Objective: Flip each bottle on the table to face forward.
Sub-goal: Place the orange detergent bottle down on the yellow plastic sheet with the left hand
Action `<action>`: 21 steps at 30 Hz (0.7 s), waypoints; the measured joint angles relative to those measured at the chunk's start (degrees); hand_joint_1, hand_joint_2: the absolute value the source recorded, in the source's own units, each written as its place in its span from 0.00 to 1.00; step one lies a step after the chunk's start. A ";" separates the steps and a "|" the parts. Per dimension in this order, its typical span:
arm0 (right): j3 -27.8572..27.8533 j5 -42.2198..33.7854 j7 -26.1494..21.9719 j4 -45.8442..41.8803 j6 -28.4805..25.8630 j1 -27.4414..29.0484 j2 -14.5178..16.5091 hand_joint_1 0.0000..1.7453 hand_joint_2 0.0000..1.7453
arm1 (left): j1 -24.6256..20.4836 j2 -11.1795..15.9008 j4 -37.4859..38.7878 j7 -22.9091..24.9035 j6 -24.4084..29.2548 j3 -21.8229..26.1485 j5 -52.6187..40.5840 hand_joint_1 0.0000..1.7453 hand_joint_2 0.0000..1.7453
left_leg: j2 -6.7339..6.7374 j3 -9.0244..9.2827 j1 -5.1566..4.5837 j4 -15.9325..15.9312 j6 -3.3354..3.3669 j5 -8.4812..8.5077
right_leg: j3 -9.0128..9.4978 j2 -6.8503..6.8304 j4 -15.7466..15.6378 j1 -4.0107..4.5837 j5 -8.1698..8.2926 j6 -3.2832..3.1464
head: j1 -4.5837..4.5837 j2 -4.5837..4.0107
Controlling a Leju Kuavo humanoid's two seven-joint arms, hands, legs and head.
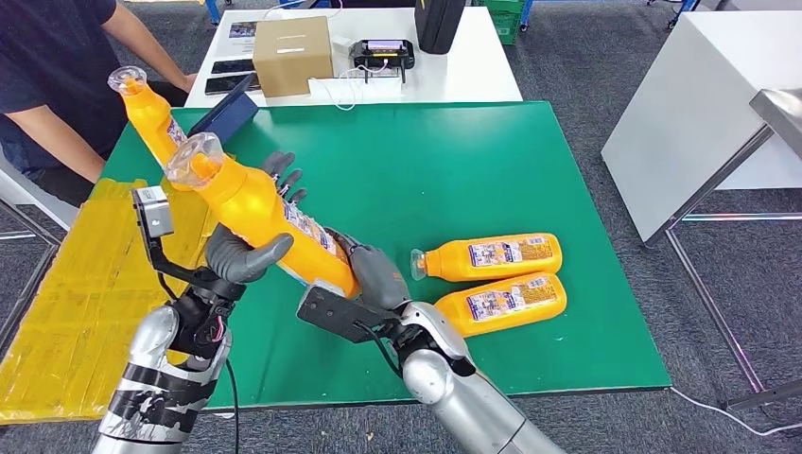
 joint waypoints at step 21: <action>4.93 -2.51 0.24 0.32 -0.99 -1.41 -2.77 1.00 1.00 | 1.13 1.04 -0.78 -4.74 -0.43 0.19 -7.27 1.00 1.00 | 0.01 0.00 0.00 0.00 0.00 0.00 | -0.02 0.00 0.00 0.00 0.00 0.00 | 0.01 0.00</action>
